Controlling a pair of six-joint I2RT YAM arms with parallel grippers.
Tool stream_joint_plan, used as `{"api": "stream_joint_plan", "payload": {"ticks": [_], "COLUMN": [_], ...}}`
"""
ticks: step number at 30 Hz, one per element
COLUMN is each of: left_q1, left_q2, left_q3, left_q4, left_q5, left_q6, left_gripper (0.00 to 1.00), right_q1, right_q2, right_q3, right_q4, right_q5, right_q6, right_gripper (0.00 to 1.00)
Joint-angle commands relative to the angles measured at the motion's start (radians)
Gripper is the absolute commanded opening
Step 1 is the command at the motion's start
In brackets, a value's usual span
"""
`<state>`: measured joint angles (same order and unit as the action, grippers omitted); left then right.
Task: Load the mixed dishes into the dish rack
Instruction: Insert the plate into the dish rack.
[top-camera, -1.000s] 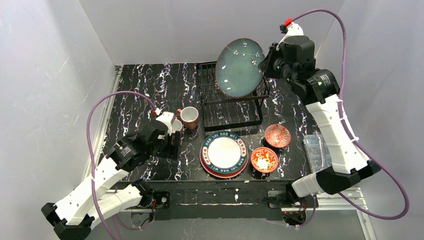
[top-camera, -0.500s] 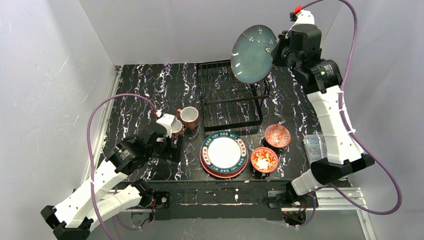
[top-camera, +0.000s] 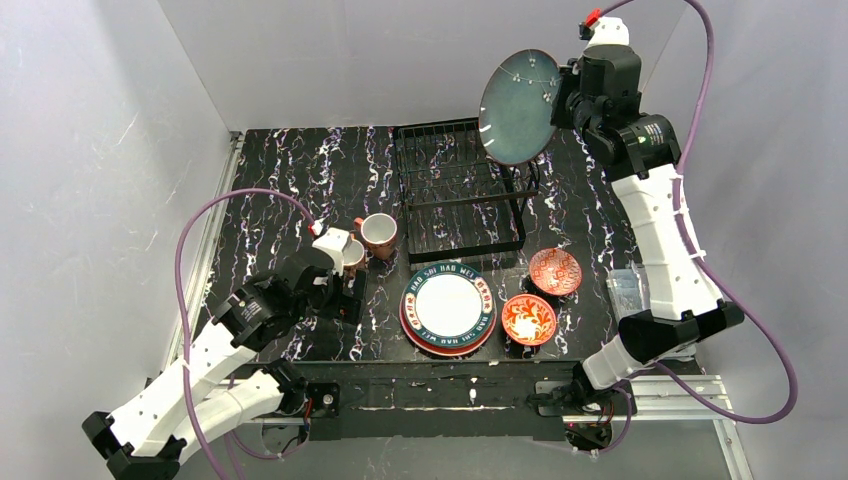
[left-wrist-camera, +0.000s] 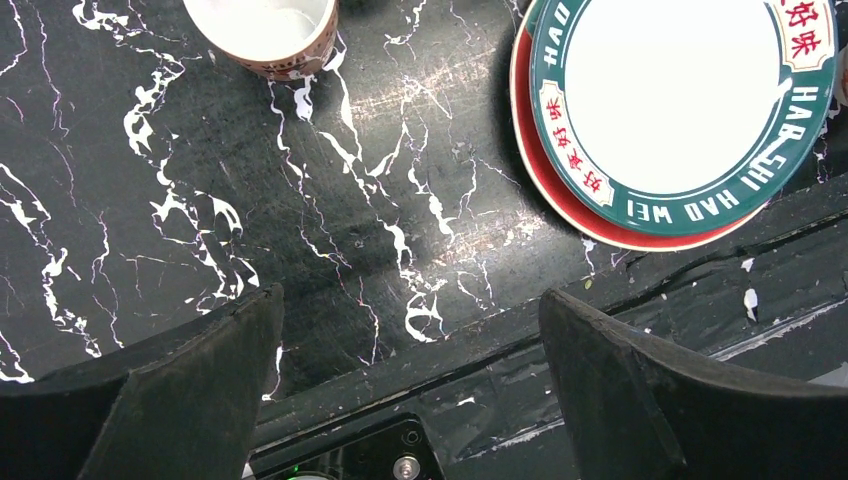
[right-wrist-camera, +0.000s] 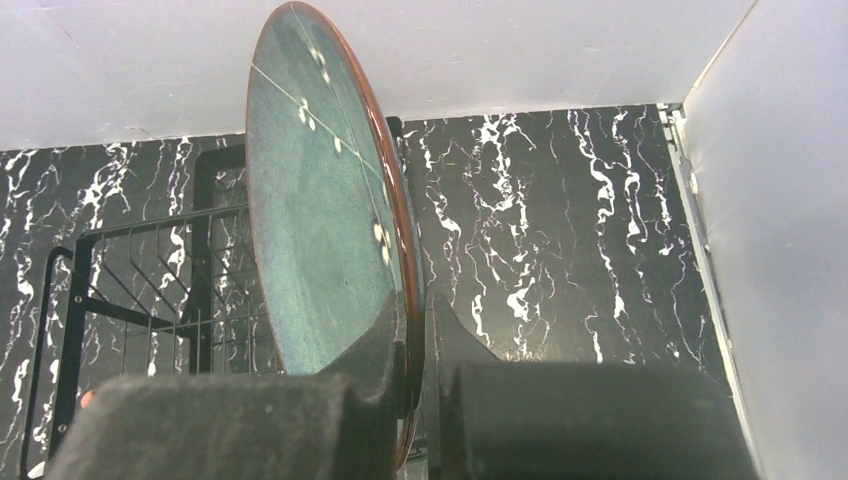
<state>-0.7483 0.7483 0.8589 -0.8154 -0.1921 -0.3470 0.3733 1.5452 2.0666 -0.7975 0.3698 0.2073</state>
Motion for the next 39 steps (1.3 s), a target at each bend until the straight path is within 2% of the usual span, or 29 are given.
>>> {"api": "stream_joint_plan", "payload": {"ticks": [1, 16, 31, 39], "left_q1": [-0.002, -0.001, -0.002, -0.002], "left_q2": [0.006, 0.017, 0.009, 0.005], "left_q3": [-0.006, -0.006, -0.008, -0.008], "left_q4": [-0.001, -0.001, -0.001, -0.001], "left_q5": [-0.032, -0.041, -0.055, -0.059], "left_q6": [0.016, 0.017, 0.019, 0.019], "left_gripper": [0.98, 0.98, 0.98, 0.98], "right_q1": [-0.004, 0.026, 0.279, 0.327], "right_q2": [-0.039, -0.016, 0.03, 0.047], "right_q3": [0.079, 0.125, 0.148, 0.162], "right_q4": [0.242, 0.26, 0.361, 0.4], "right_q5": [0.05, 0.102, 0.452, 0.547], "right_q6": [-0.016, -0.115, -0.375, -0.448], "right_gripper": [0.01, 0.01, 0.01, 0.01]}}
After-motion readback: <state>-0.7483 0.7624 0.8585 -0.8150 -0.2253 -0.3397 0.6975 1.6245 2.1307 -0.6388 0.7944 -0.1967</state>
